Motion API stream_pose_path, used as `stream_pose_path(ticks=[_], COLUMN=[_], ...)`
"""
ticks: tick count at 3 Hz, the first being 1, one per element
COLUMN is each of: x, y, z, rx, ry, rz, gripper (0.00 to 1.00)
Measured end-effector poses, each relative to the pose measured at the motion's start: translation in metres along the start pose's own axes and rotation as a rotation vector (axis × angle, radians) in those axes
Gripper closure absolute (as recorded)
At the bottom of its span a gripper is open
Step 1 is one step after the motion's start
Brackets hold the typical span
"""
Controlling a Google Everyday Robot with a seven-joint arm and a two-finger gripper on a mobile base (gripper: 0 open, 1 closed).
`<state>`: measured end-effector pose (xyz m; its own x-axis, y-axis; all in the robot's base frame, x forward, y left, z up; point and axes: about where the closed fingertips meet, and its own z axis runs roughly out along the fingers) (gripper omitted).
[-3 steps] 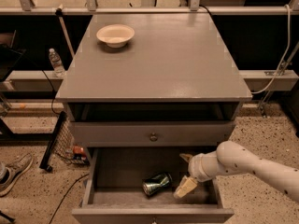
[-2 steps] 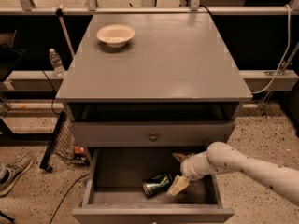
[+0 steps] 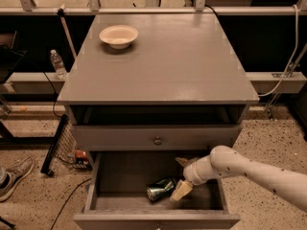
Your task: Pick green can from middle drawer and place on counter
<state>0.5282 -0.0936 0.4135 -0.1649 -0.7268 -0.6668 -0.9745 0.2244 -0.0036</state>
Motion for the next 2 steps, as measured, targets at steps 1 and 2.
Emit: stream_pose_path(ticks=[1, 2], x=[-0.0022, -0.0023], y=[0.0066, 0.0077], z=[0.0225, 0.0249], rx=[-0.062, -0.068], ry=[-0.009, -0.007], rz=[-0.013, -0.015], gripper=[0.0, 0.0])
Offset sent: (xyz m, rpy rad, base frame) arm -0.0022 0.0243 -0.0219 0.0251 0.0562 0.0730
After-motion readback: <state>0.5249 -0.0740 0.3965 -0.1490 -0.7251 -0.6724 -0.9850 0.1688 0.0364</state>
